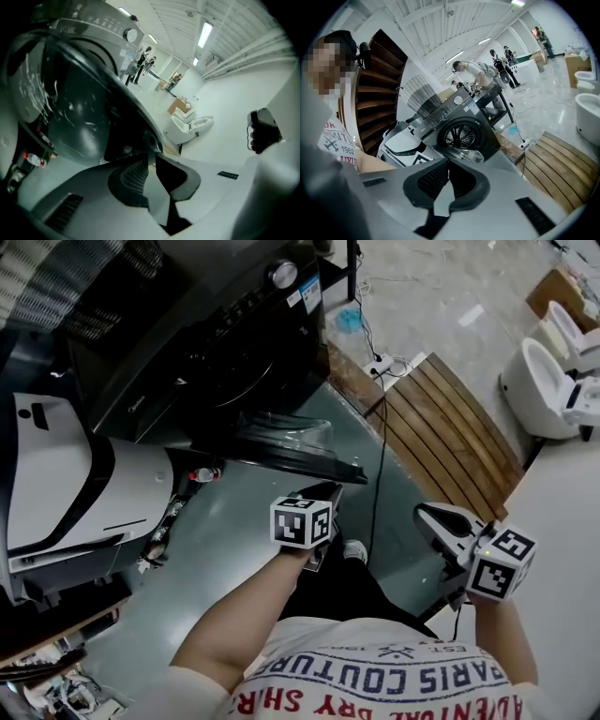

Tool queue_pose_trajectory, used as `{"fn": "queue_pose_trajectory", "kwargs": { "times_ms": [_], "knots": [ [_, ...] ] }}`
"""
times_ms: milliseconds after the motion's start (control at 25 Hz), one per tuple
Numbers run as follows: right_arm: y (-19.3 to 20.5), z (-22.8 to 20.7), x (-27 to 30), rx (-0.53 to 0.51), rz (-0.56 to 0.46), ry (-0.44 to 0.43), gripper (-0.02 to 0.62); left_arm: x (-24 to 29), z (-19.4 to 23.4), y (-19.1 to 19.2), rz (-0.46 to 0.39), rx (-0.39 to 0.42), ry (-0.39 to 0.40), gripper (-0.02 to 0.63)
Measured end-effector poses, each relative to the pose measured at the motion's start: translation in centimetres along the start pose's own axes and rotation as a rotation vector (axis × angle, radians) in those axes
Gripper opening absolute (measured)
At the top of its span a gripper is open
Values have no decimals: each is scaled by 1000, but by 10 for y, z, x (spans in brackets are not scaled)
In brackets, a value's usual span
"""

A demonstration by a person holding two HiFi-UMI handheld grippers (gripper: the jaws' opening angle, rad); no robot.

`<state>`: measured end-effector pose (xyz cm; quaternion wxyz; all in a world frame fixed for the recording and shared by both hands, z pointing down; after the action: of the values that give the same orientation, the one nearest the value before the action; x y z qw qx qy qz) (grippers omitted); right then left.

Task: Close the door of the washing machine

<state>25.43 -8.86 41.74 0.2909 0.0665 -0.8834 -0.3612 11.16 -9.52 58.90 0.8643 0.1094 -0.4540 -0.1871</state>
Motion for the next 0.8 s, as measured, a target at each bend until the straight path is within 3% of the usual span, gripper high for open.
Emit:
{"fn": "queue_pose_trajectory", "kwargs": {
  "times_ms": [80, 400, 800],
  "knots": [
    [-3, -6, 9, 3, 7, 16, 23, -4, 7, -9, -4, 40, -21, 60],
    [-9, -30, 50, 29, 44, 49, 23, -7, 16, -45, 16, 70, -24, 34],
    [-25, -40, 87, 69, 58, 59, 23, 3, 35, -100, -30, 12, -33, 26]
  ]
}}
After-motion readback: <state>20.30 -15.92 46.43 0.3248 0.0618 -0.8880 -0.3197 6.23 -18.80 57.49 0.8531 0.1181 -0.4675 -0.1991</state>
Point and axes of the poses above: the fingertips, and each gripper's own axes: x forward along the fingers, z to its left, y out of its underside, the point moved 1 cm from there along -x, backward along the fingers, and after that the axes turned 8 degrees about -x, right-handed, at the moved point
